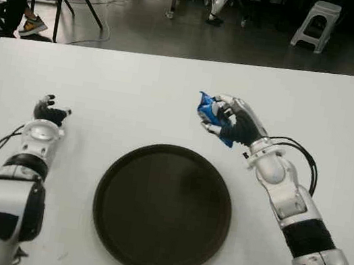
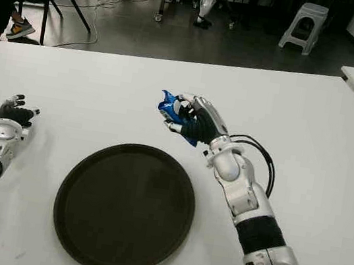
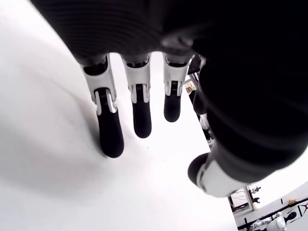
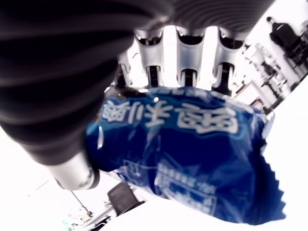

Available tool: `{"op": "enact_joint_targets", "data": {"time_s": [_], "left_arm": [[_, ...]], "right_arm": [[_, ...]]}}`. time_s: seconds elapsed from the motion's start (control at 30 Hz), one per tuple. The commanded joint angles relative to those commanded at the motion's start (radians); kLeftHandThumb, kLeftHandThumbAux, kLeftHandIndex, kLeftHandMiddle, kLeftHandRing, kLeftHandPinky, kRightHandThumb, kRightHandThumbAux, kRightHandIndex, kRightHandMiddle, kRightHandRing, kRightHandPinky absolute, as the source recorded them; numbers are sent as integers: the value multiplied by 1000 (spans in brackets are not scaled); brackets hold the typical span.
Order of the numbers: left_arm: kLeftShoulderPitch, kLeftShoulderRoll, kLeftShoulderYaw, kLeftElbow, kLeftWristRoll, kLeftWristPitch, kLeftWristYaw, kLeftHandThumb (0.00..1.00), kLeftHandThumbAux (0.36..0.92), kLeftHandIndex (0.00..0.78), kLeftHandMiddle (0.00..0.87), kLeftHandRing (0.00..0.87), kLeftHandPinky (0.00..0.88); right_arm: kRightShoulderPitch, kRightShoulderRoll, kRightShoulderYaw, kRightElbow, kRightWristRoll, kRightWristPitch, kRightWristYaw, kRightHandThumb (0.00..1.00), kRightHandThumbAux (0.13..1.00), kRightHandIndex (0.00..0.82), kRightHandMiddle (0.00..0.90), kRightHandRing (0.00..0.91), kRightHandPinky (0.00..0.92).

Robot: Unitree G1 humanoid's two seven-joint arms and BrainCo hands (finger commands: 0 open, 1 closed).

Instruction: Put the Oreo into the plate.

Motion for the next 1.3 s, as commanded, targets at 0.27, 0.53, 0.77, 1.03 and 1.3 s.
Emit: {"op": "enact_joint_targets", "data": {"time_s": [0.27,0.53,0.77,1.03,1.3], "left_arm": [[1,-1,1,0,0,0,2,266,780,70,121,151,170],[0,-2,-5,0,5,0,6,263,775,72,128,156,162],[0,-5,-1,0,0,-4,5,289,792,94,131,154,161],[0,-5,0,0,-1,-8,-1,270,799,90,136,155,161],[0,-3,-6,1,6,-2,0,279,784,94,142,160,171]], "right_arm": [[5,37,22,11,25,-43,33,732,708,441,870,850,840],[-3,60,43,-3,36,-56,88,736,708,440,893,871,860],[-15,61,69,1,18,-66,121,736,709,440,884,857,839],[-28,83,102,44,-14,-65,115,735,709,440,884,858,842],[-37,93,124,87,-42,-91,104,736,708,440,876,854,842]]}}
